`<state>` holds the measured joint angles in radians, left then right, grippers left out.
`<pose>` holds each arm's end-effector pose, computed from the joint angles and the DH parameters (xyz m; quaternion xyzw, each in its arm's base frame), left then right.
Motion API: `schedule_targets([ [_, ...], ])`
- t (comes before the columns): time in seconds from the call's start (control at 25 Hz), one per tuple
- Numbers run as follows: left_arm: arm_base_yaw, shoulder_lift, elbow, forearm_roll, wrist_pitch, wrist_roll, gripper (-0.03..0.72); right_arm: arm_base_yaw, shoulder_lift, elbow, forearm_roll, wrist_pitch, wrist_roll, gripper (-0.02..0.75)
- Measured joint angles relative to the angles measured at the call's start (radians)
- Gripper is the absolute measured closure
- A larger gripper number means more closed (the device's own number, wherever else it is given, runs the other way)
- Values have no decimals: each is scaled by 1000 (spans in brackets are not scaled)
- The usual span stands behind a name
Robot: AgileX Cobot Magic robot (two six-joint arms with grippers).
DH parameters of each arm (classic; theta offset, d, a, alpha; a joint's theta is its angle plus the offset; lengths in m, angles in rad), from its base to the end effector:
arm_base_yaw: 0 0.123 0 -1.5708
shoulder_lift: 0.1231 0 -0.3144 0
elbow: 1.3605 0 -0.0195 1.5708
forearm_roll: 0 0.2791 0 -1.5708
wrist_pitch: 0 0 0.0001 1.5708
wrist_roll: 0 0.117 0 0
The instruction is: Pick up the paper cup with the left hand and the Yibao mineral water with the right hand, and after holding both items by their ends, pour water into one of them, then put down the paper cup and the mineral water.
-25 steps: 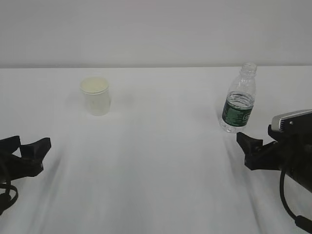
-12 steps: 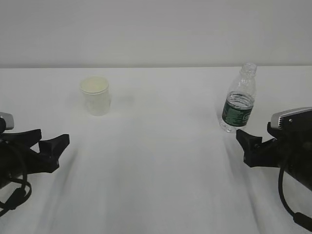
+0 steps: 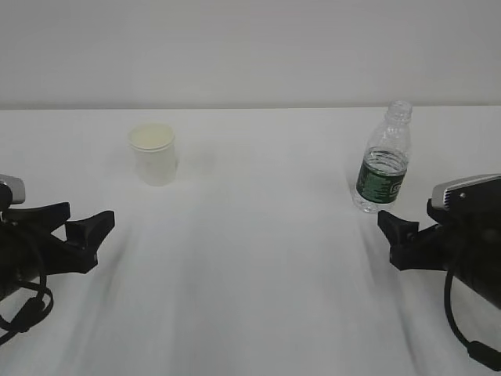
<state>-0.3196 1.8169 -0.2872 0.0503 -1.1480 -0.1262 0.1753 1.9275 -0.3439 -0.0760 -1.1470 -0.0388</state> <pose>0.2644 -0.0932 0.1078 0.0994 0.7971 -0.1436 0.5781 0.2890 0.0594 0.0849 -0.1199 0.8105 0.0584 0.5704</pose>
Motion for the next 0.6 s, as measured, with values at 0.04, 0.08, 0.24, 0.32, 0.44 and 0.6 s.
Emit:
schedule_targets([
  [0.04, 0, 0, 0, 0, 0, 0, 151, 0, 8, -4, 0, -2, 0, 112],
  [0.08, 0, 0, 0, 0, 0, 0, 151, 0, 12, -9, 1, -2, 0, 112],
  [0.24, 0, 0, 0, 0, 0, 0, 151, 0, 36, -22, 1, -2, 0, 112],
  [0.32, 0, 0, 0, 0, 0, 0, 151, 0, 50, -31, 2, -2, 0, 113],
  [0.44, 0, 0, 0, 0, 0, 0, 151, 0, 69, -46, 2, -2, 0, 112],
  [0.6, 0, 0, 0, 0, 0, 0, 151, 0, 85, -65, 3, -2, 0, 113],
])
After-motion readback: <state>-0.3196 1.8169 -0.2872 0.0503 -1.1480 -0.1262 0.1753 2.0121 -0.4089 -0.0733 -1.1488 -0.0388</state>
